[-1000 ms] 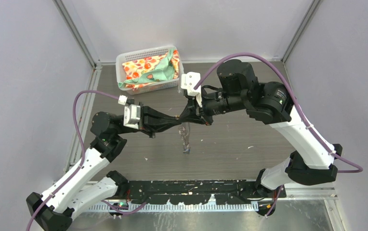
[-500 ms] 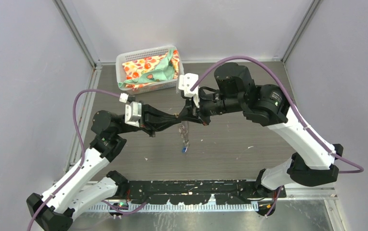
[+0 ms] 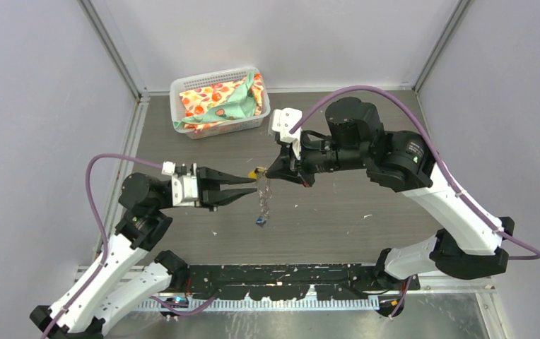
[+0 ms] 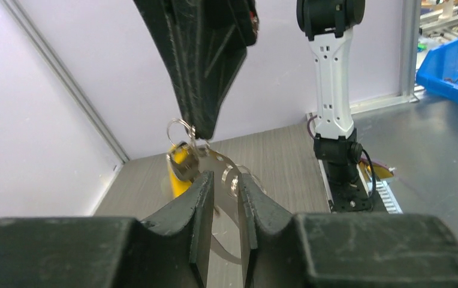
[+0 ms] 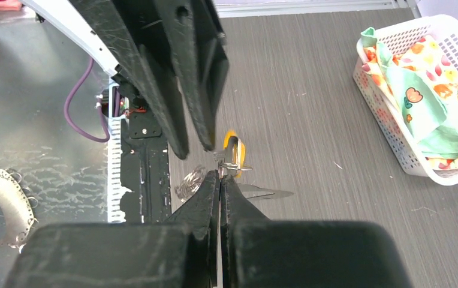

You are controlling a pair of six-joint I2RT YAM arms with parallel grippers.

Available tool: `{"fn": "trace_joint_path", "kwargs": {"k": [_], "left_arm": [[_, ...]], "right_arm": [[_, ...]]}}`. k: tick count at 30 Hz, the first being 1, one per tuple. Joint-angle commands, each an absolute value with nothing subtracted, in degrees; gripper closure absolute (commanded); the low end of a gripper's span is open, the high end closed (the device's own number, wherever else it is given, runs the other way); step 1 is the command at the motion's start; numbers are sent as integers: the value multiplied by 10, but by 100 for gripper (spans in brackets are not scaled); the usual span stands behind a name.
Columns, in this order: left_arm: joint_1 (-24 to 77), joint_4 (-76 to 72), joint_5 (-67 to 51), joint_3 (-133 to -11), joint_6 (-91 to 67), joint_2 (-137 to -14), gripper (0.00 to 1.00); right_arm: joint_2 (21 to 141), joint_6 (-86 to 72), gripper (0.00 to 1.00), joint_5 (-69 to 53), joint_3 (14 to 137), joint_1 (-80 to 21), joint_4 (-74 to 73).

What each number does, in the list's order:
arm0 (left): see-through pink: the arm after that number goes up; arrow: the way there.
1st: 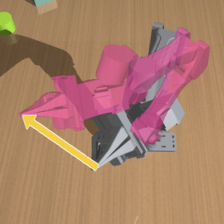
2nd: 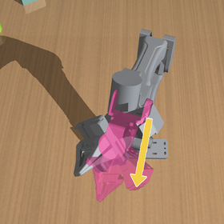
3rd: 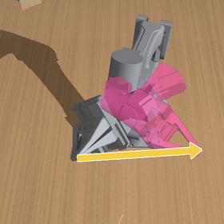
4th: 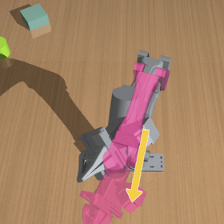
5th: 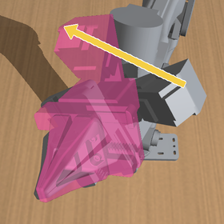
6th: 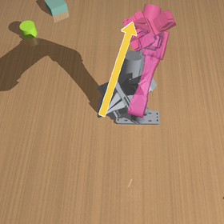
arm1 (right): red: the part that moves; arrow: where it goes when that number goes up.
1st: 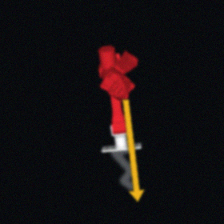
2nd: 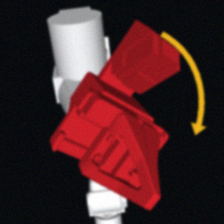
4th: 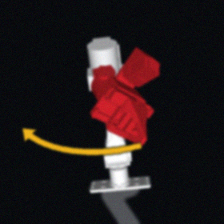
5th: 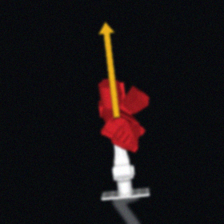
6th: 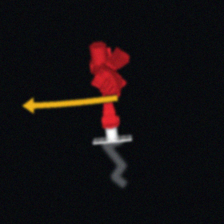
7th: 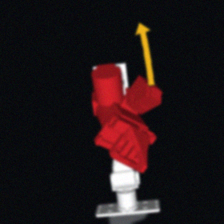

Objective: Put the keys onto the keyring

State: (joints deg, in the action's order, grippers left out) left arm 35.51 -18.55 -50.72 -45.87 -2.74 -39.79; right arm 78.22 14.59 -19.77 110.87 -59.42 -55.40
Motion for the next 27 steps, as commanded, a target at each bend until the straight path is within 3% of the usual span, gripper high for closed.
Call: {"fn": "trace_joint_path", "kwargs": {"k": [1, 8, 11, 16, 21, 27], "left_arm": [[356, -77, -514, -486, 72, -365, 77], [356, -35, -477, -523, 137, -368, 79], [356, -9, -505, -549, 164, -390, 76], [356, 161, -633, -593, 395, -407, 70], [356, 345, -665, -628, 620, -419, 70], [357, 352, -657, -630, 707, -424, 72]], "right_arm": [[761, 124, 99, -191, 1117, -591, -537], [809, 125, 99, -247, 1174, -591, -627], [827, 123, 99, -288, 1186, -591, -653], [869, 126, 99, -360, 1224, -591, -711], [885, 120, 99, -411, 1227, -591, -719], [901, 108, 99, -452, 1228, -591, -718]]}}
